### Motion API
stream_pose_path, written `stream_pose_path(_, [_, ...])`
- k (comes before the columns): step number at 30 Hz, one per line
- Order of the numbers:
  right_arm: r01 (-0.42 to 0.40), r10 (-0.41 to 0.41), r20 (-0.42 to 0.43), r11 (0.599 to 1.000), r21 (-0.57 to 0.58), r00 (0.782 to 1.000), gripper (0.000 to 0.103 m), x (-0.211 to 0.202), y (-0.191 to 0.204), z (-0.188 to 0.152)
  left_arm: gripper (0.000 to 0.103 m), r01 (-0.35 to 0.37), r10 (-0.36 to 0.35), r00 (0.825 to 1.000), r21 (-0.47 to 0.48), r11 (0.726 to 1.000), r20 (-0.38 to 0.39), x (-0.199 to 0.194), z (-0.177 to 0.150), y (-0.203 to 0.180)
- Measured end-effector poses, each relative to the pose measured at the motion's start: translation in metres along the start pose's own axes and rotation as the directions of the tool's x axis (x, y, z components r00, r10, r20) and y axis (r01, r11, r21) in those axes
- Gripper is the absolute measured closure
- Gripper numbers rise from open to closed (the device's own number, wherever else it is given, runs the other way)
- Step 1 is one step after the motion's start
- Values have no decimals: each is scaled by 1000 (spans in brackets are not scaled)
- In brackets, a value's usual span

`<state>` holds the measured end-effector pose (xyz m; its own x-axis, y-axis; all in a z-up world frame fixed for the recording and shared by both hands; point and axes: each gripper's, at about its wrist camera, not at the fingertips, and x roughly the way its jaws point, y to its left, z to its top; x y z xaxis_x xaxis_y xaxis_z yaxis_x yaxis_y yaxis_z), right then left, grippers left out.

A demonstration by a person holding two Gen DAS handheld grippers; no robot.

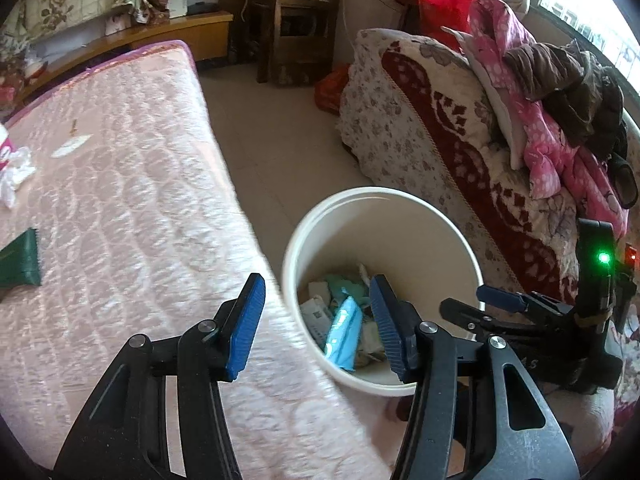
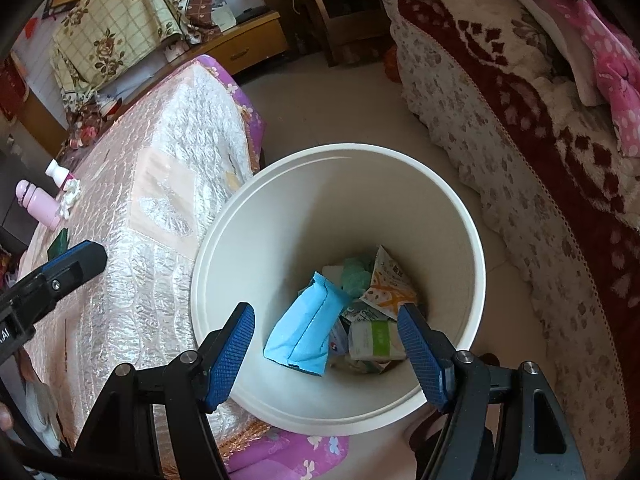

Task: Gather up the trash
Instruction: 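Move both tools back over the bed toward the green packet and tissue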

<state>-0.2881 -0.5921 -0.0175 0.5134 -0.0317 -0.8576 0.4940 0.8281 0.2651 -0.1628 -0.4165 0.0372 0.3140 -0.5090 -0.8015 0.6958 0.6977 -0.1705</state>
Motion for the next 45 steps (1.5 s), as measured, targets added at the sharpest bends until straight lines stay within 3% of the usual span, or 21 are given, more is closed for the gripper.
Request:
stream_pose_path(9, [-56, 56, 11, 997, -58, 998, 31, -3, 30, 0, 50, -78, 78, 997, -59, 995, 4, -18, -9, 54])
stream_pose_path(21, [-160, 172, 41, 967, -198, 984, 31, -16, 121, 19, 50, -190, 191, 982, -168, 967, -8, -57, -29, 155])
stream_pose_path(29, [-218, 231, 15, 938, -269, 973, 31, -5, 176, 28, 50, -331, 326, 943, -242, 912, -63, -76, -51, 227])
stream_pose_path(37, [-252, 257, -29, 906, -341, 966, 31, 12, 224, 34, 50, -415, 408, 909, -283, 865, -86, -63, -39, 270])
stream_pose_path(40, [-251, 253, -44, 894, -372, 967, 31, 17, 237, 35, 50, -417, 411, 908, -280, 865, -83, -54, -28, 280])
stream_pose_path(45, [-247, 243, -58, 890, -383, 968, 31, 27, 242, 36, 50, -369, 375, 927, -269, 889, -33, -39, -2, 286])
